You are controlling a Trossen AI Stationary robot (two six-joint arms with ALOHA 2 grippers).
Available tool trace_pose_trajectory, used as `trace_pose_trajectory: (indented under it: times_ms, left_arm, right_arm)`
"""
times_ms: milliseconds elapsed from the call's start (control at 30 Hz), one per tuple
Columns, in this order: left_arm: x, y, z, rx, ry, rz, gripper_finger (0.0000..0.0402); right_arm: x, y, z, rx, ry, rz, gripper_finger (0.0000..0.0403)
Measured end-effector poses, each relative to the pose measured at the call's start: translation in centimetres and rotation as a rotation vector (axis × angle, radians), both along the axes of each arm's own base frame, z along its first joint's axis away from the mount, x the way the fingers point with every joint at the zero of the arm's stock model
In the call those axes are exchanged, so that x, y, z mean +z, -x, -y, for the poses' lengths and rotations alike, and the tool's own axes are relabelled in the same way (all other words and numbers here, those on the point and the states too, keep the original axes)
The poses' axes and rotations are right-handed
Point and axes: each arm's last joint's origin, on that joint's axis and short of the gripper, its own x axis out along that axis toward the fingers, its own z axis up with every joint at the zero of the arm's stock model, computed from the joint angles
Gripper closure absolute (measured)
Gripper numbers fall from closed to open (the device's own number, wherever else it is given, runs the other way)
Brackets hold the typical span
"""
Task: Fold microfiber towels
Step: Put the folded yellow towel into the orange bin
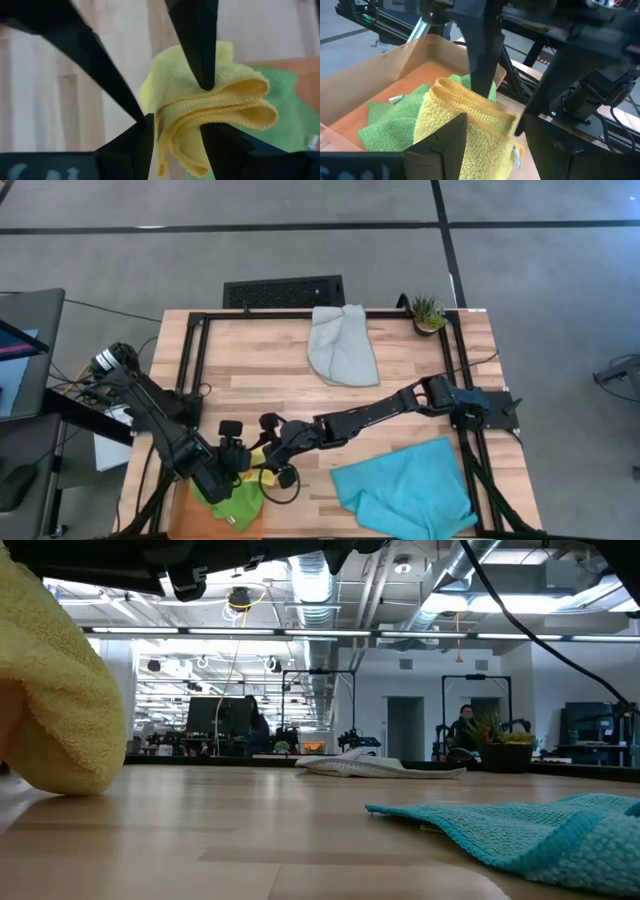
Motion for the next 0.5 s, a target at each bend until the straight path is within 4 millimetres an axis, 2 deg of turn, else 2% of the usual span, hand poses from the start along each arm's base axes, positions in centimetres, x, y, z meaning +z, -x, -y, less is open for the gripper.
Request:
trace_pose_trajectory:
  times_ms: [267, 367, 500]
  left_arm:
    - [-0.37, -0.5, -0.09, -0.015, 0.04, -0.002, 0.0257]
    - [-0.34, -0.56, -0.04, 0.013, 0.061, 0.003, 0.0285]
    - [-0.35, -0.62, -0.07, 0.077, 0.104, -0.001, 0.0348]
  right_arm:
    - [-0.02, 0.01, -0.02, 0.003, 0.0, -0.002, 0.0182]
    - [0.0, 0.02, -0.07, 0.006, -0.001, -0.001, 0.0182]
    - [0.02, 0.01, -0.05, 0.005, -0.001, 0.002, 0.0182]
